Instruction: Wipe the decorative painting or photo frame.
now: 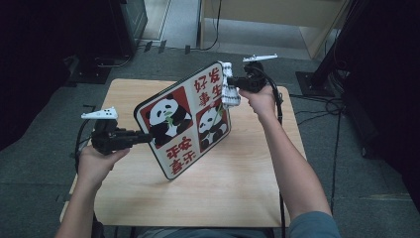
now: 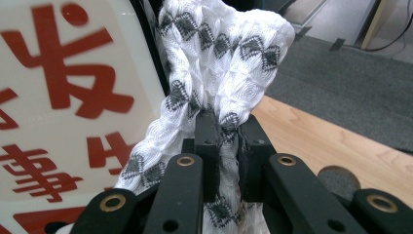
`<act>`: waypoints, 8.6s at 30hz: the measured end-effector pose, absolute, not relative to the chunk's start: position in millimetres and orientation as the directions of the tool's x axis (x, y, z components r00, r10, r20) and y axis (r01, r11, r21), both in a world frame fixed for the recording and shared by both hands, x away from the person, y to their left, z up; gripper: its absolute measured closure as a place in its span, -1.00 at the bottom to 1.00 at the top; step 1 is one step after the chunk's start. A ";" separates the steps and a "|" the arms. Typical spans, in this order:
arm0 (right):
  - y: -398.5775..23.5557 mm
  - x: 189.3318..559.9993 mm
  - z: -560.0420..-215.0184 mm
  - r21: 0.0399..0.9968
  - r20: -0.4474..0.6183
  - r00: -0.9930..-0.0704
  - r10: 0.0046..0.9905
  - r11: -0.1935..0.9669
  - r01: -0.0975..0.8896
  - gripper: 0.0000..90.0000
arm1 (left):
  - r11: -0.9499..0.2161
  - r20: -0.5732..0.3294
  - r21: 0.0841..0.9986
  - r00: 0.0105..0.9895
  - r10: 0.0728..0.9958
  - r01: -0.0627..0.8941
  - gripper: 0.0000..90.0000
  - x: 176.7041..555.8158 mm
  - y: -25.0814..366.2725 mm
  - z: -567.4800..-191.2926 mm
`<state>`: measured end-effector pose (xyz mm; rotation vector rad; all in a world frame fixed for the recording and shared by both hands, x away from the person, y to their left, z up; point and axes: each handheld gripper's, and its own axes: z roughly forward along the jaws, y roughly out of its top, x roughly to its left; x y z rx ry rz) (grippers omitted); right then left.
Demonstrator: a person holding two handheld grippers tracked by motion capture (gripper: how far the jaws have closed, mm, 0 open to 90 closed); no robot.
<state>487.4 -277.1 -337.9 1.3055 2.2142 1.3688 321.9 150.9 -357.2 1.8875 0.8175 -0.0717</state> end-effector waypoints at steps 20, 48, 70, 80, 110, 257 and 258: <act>-280.5 483.9 -356.2 0.798 0.255 -0.567 0.783 0.160 0.581 0.84 | -0.241 -0.396 0.788 0.766 0.506 0.566 0.71 321.9 150.4 -357.2; -285.4 471.7 -396.4 0.790 0.216 -0.557 0.802 0.192 0.582 0.84 | -0.235 -0.399 0.789 0.765 0.506 0.567 0.71 321.5 149.2 -358.0; -292.2 462.2 -435.9 0.759 0.239 -0.521 0.820 0.177 0.627 0.84 | -0.240 -0.394 0.789 0.766 0.509 0.566 0.70 321.3 148.1 -358.1; -295.0 456.9 -455.8 0.742 0.249 -0.500 0.830 0.168 0.649 0.85 | -0.239 -0.394 0.789 0.764 0.510 0.567 0.70 321.0 147.5 -358.3; -315.5 446.7 -456.2 0.765 0.231 -0.497 0.837 0.160 0.624 0.85 | -0.246 -0.382 0.782 0.751 0.539 0.573 0.72 316.4 146.8 -355.8; -360.9 382.1 -444.4 0.754 0.129 -0.489 0.863 0.235 0.613 -0.07 | -0.189 -0.293 0.775 0.609 0.737 0.603 -0.13 336.3 161.3 -382.7; -360.2 381.5 -444.2 0.754 0.128 -0.490 0.862 0.236 0.613 -0.07 | -0.187 -0.297 0.774 0.608 0.736 0.604 -0.13 336.9 161.6 -383.2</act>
